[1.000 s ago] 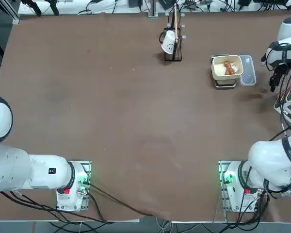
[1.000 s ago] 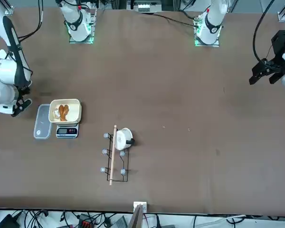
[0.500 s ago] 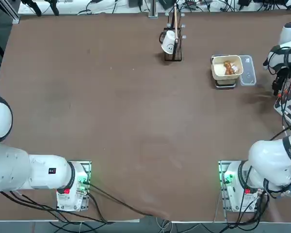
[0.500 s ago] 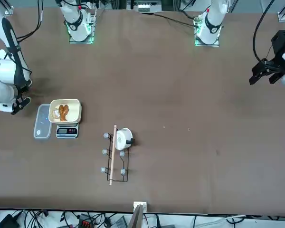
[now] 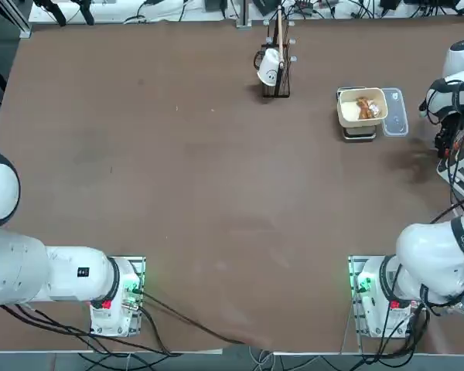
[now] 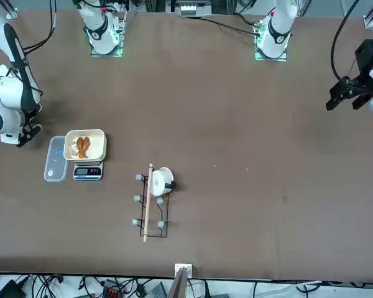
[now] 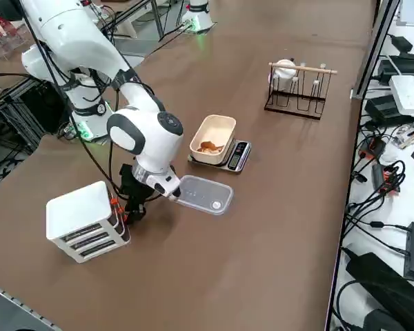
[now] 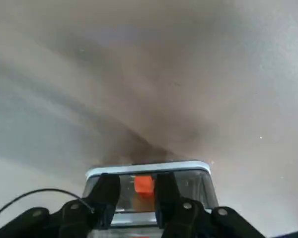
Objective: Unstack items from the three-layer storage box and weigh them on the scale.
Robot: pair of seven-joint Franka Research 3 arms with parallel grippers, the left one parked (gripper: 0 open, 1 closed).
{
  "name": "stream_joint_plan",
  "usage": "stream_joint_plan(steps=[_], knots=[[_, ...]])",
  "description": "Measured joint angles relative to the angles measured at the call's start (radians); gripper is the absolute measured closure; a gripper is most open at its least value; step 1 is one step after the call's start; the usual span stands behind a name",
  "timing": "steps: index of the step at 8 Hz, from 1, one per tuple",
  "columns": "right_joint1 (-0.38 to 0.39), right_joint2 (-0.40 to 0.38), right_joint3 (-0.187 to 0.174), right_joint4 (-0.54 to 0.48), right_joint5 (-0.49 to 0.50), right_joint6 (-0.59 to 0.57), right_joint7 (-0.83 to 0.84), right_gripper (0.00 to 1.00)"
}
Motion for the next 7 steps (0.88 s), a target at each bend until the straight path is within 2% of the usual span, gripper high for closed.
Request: stream_joint_plan(steps=[7], knots=[[-0.001,0.019,0.0,-0.001,-0.031,0.009,0.018,0.53]])
